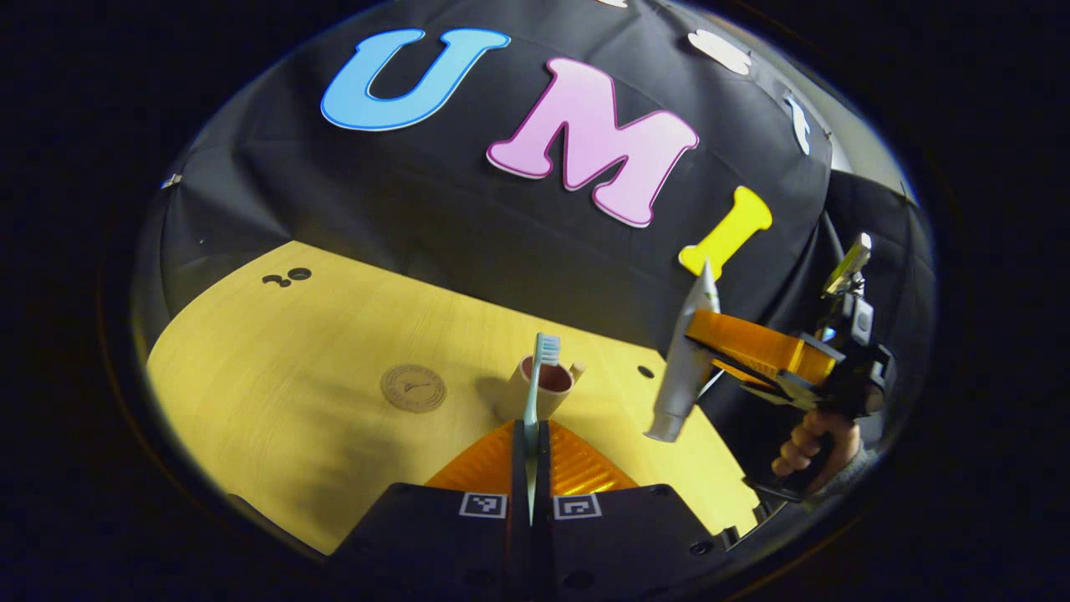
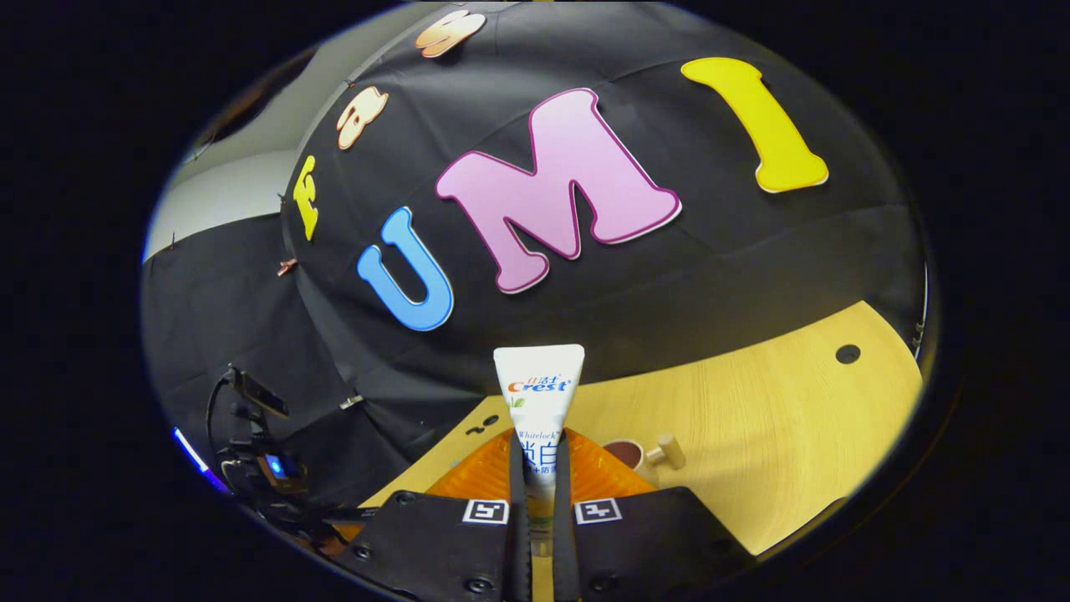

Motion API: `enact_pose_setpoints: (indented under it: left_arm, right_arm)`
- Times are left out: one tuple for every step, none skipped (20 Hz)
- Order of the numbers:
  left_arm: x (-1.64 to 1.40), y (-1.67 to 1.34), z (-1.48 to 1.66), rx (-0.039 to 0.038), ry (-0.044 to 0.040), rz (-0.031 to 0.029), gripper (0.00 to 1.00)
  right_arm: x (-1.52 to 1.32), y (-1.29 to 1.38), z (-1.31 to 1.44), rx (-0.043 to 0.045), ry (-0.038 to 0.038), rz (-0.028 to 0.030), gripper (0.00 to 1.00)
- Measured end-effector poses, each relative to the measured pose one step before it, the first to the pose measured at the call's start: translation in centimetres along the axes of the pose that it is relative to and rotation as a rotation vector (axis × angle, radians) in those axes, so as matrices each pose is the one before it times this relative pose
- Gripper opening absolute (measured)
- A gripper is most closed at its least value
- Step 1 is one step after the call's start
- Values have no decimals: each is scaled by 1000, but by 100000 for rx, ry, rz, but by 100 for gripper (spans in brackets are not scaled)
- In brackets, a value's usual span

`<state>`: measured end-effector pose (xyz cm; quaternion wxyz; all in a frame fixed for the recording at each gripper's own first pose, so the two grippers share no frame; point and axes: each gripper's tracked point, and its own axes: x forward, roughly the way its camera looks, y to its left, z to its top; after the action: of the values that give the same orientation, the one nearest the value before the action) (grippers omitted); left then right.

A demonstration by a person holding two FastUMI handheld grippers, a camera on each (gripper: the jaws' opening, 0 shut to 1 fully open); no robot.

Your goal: Put the toothbrush and toothpaste on the desktop into the cup, then pick up the cup and place it on the coaster on the desktop.

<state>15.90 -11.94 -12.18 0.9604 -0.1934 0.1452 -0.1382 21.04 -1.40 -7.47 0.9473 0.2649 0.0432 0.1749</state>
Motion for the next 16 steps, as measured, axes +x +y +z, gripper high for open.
enact_pose_setpoints:
  left_arm:
    - [116, -166, 339, -984, -1435, -585, 6]
    - [93, -132, 234, -564, -1818, -299, 6]
    - [-41, -140, 274, 97, -867, -291, 6]
    - [-7, -215, -101, 29, -1220, -431, 6]
    - [207, -166, 261, -201, -864, -387, 6]
    - [283, -206, 150, -579, -697, -749, 6]
    - [231, -49, 87, -222, -855, 102, 6]
    - [226, -115, 137, -270, -659, -353, 6]
    - [445, -50, 49, -418, -902, -223, 6]
    - [414, -51, 106, -400, -627, -105, 1]
    - [387, 38, -57, -324, -680, -67, 6]
    - [376, 7, 110, -527, -646, -185, 6]
    - [375, 11, -20, -767, -536, 75, 6]
    - [256, 10, 125, -724, -507, -70, 6]
    - [397, 115, -57, -411, -394, 391, 6]
    - [268, 49, 65, -404, -376, 223, 6]
  right_arm:
    - [981, -461, 1130, -857, -1953, 504, 13]
    - [1457, -208, 931, -1708, -2137, 290, 14]
    - [1384, -382, 467, -2136, -1543, 171, 13]
    - [1335, -461, 58, -1874, -768, 492, 13]
    - [1514, -567, -132, -1574, -409, -14, 14]
    - [1390, -518, -645, -1444, 276, 146, 14]
    - [1328, -554, -738, -931, 1030, -137, 13]
    - [1113, -475, -1031, -766, 1168, 132, 14]
    - [900, -429, -1126, -893, 1640, 9, 14]
    - [731, -416, -1301, -1196, 1746, 246, 14]
    - [607, -280, -1240, -1686, 2193, 320, 14]
    - [585, -233, -1252, -1802, 1944, 526, 14]
    - [433, -268, -1061, -1804, 1784, 258, 14]
    - [435, -277, -922, -1938, 1555, 147, 14]
    - [406, -227, -795, -1527, 1187, 204, 14]
    - [342, -184, -700, -862, 1219, 79, 14]
